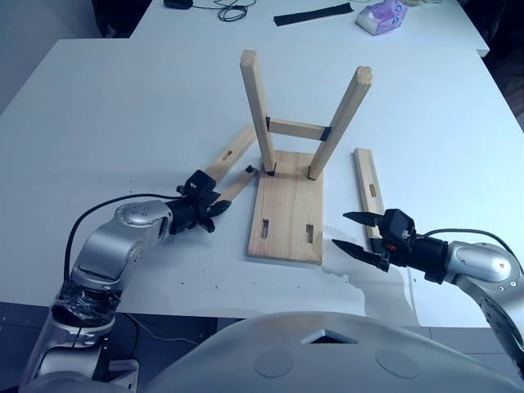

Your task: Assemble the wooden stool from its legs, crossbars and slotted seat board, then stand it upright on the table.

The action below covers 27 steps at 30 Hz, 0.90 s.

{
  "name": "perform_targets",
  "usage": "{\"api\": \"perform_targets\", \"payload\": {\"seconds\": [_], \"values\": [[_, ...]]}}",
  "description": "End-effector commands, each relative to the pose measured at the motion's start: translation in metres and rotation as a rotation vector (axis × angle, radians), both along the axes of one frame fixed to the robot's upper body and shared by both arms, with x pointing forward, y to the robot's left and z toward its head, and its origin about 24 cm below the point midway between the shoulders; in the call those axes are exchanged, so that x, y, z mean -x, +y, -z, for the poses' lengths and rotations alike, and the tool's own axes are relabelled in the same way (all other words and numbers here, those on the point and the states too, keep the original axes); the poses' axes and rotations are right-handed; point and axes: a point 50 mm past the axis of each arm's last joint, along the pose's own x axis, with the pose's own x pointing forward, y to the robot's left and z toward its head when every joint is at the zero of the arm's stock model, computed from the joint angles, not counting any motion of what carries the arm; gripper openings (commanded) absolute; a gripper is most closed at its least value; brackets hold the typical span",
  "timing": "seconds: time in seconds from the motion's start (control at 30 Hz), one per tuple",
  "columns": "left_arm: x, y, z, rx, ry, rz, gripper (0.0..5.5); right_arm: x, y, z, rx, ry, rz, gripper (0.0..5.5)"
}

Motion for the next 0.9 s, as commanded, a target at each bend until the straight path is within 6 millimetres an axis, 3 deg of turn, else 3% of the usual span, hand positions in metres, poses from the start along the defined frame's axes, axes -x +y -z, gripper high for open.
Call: {"api": "perform_targets", "payload": {"seconds": [0.03,0.27,0.37,0.5,0.57,0.63,0.73,0.9], "values": [[-0.019,0.006,-0.018,0.002,-0.074,-0.074,1.34,-0.002,-0.004,-0.003,0.012,-0.023,0.029,2.99],[-0.06,0.011,-0.095,0.155,-0.315,-0.15,1.33,-0.006,-0.015,-0.007,0.025,-0.041,0.062,2.99],[-0.06,0.018,-0.122,0.213,-0.412,-0.097,1.33,-0.011,-0.023,-0.016,0.013,-0.068,0.078,2.99],[-0.063,0.047,-0.163,0.317,-0.612,-0.09,1.33,-0.021,-0.036,-0.042,-0.119,-0.12,0.142,2.99],[-0.06,0.042,-0.192,0.506,-0.707,-0.002,1.33,-0.03,-0.042,-0.059,-0.21,-0.155,0.163,2.99],[-0.043,0.025,-0.213,0.716,-0.714,0.201,1.33,-0.041,-0.045,-0.077,-0.315,-0.181,0.165,2.99],[-0.015,-0.003,-0.217,0.844,-0.625,0.517,1.33,-0.05,-0.045,-0.101,-0.438,-0.203,0.119,2.99],[0.01,-0.039,-0.185,0.884,-0.391,0.78,1.33,-0.059,-0.033,-0.139,-0.613,-0.213,-0.044,2.99]]}}
